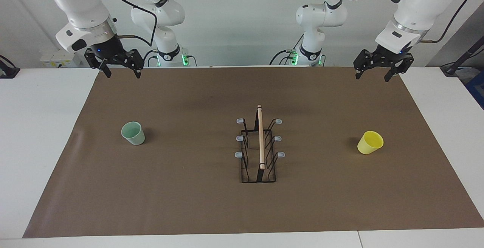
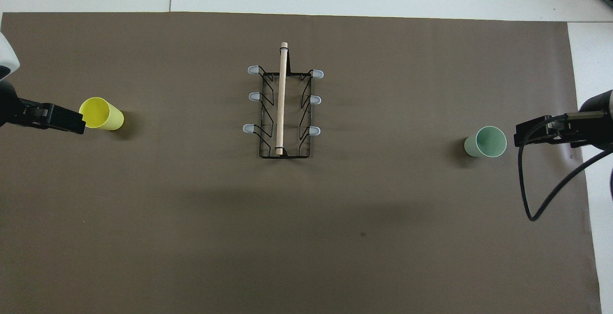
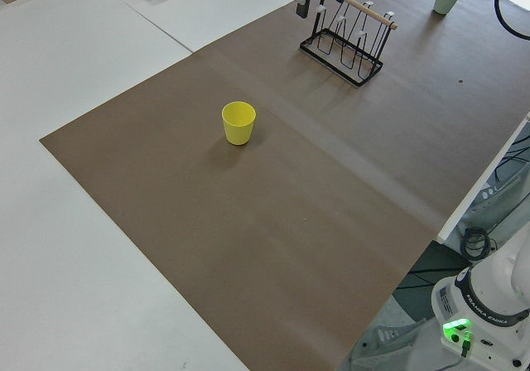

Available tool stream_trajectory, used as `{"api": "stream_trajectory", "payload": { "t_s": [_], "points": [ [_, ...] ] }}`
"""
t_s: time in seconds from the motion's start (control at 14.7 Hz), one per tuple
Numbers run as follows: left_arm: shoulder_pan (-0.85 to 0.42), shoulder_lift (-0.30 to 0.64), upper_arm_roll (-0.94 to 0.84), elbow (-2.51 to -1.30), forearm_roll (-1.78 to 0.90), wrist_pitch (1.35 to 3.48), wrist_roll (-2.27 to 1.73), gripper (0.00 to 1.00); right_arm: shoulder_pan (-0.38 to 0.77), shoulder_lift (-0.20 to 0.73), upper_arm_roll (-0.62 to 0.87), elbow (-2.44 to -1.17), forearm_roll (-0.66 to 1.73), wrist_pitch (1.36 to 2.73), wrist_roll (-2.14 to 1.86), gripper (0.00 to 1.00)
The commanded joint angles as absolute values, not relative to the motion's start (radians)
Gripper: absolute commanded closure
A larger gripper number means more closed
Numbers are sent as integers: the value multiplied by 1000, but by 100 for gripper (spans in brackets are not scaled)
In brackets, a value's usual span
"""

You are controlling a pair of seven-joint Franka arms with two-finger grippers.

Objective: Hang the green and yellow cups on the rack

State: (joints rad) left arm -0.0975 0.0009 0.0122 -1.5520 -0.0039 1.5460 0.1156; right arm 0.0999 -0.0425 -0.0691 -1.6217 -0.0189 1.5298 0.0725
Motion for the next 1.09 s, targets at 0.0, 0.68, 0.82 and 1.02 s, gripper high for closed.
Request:
{"api": "stream_trajectory", "payload": {
  "t_s": [0.0,0.68,0.82,1.02],
  "points": [
    [-94,-29,11,-1585,6,1543,118,0,95,-35,-66,-1611,-14,1529,66,0],
    [-94,-29,11,-1585,6,1543,118,0,67,-81,-74,-1713,0,1569,51,0],
    [-94,-29,11,-1585,6,1543,118,0,67,-88,-75,-1781,-12,1680,52,0],
    [-94,-29,11,-1585,6,1543,118,0,78,1,-75,-1770,-50,1706,61,0]
  ]
}}
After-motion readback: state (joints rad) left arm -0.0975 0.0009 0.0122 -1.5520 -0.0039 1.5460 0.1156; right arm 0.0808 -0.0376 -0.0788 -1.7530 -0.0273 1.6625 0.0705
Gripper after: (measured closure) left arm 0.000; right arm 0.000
